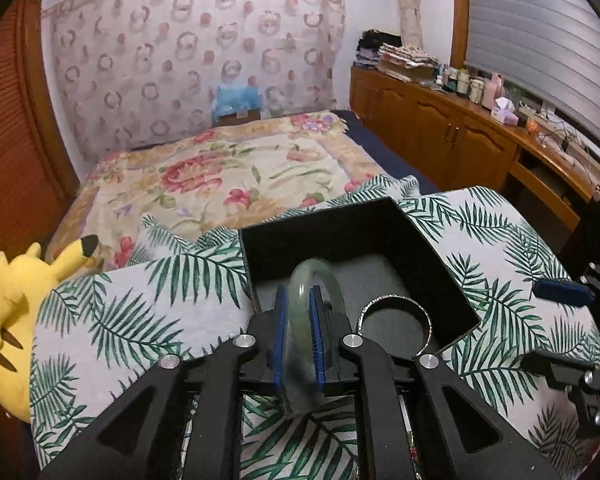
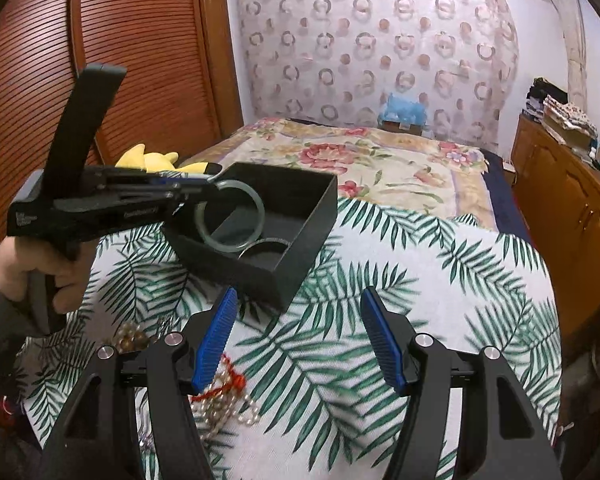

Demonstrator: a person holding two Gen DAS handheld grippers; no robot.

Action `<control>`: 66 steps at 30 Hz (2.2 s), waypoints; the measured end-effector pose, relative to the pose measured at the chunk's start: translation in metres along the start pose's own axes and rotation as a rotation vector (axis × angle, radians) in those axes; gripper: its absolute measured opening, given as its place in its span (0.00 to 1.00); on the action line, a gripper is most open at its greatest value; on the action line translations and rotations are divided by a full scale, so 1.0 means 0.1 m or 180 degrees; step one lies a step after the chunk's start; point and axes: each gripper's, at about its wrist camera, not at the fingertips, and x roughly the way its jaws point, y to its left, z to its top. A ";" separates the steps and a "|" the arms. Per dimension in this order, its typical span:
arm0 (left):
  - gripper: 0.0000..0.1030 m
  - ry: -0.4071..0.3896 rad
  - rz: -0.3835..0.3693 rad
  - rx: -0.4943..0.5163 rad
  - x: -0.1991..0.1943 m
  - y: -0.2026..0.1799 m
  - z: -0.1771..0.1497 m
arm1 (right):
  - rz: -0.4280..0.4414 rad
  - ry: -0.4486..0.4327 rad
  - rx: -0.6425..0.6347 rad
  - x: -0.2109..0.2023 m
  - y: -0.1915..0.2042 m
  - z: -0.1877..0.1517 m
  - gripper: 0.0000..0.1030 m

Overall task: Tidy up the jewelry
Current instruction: 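Carry the jade bangle into the black box and open the left tool, then move the left tool to the brown bead bracelet while the right tool approaches the crystal hair combs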

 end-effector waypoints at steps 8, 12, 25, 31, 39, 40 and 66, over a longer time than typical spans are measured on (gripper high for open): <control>0.25 -0.0134 -0.0126 -0.0017 -0.44 0.01 -0.18 | 0.0054 -0.0023 0.0081 -0.20 0.17 -0.34 0.64; 0.26 -0.0176 -0.0192 -0.0043 -0.67 0.01 -0.36 | 0.0113 -0.0062 0.0083 -0.30 0.33 -0.51 0.64; 0.42 -0.0189 -0.0258 -0.0210 -1.04 0.09 -1.03 | 0.0265 0.0075 -0.0146 -0.33 0.84 -0.80 0.64; 0.45 -0.0146 -0.0212 -0.0275 -1.11 0.18 -1.26 | 0.0392 0.0209 -0.0229 -0.22 1.02 -0.84 0.64; 0.63 -0.0126 -0.0137 -0.0291 -1.20 0.22 -1.46 | 0.0409 0.0387 -0.0347 -0.07 1.17 -0.83 0.64; 0.64 -0.0123 -0.0137 -0.0291 -1.20 0.23 -1.48 | 0.0412 0.0405 -0.0350 -0.05 1.18 -0.83 0.64; 0.65 -0.0001 -0.0306 -0.0241 -1.11 0.06 -1.64 | 0.0391 0.0302 -0.0402 -0.11 1.18 -0.78 0.56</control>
